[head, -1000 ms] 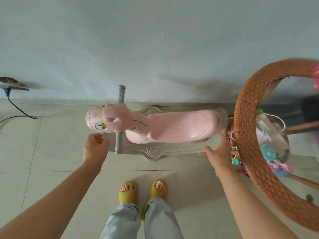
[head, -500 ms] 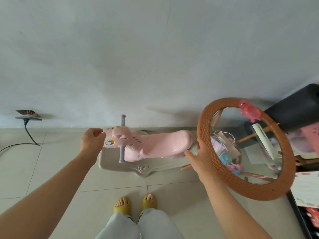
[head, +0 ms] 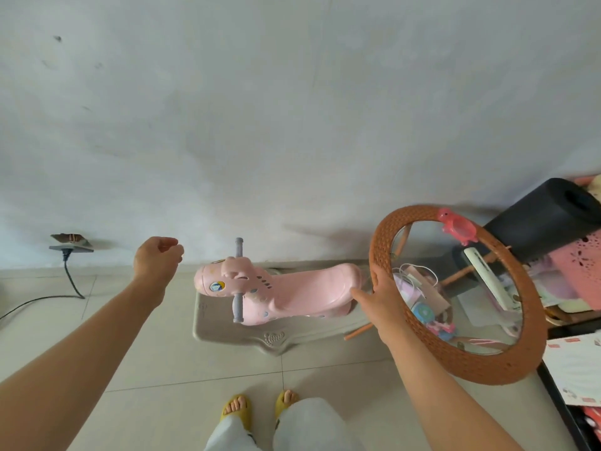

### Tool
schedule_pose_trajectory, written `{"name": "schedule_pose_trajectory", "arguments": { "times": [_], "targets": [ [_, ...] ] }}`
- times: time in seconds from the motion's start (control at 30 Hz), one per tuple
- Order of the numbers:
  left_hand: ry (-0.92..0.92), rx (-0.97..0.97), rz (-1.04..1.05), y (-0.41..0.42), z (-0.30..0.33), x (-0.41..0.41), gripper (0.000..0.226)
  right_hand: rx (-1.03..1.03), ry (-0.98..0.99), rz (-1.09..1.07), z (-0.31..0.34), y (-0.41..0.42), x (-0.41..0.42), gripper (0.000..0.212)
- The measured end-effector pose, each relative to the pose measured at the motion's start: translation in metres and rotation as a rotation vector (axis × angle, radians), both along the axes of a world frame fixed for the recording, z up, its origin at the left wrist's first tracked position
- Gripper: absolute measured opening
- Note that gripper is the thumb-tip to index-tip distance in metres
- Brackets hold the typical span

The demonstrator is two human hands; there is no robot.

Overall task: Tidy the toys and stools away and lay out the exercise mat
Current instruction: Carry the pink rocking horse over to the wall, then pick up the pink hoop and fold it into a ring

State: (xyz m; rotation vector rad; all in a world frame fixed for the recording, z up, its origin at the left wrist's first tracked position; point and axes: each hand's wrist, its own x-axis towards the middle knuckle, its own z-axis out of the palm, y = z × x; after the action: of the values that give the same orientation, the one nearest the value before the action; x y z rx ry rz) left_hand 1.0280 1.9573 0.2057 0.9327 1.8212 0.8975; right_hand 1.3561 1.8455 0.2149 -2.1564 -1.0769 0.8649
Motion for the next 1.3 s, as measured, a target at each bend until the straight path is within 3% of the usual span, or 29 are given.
{"name": "schedule_pose_trajectory", "arguments": {
  "times": [0.13,0.37,0.67,1.0,1.3],
  "targets": [
    [-0.01,-0.01,0.08,-0.022,0.003,-0.015,0.023,-0.046,0.048,0.057,-0.005,0.013,-0.011,0.07],
    [0.021,0.025,0.357,-0.085,0.014,-0.044,0.02,-0.039,0.114,0.343,-0.002,0.053,-0.034,0.068],
    [0.056,0.045,0.855,-0.251,0.028,-0.031,0.018,-0.07,0.146,0.808,0.008,0.06,-0.103,0.061],
    [0.116,-0.018,1.487,-0.503,0.048,0.004,0.017,-0.181,0.201,1.5,0.021,-0.077,-0.236,0.064],
    [0.06,-0.003,1.754,-0.63,0.046,0.04,0.01,-0.181,0.29,1.82,0.038,-0.211,-0.303,0.062]
  ]
}}
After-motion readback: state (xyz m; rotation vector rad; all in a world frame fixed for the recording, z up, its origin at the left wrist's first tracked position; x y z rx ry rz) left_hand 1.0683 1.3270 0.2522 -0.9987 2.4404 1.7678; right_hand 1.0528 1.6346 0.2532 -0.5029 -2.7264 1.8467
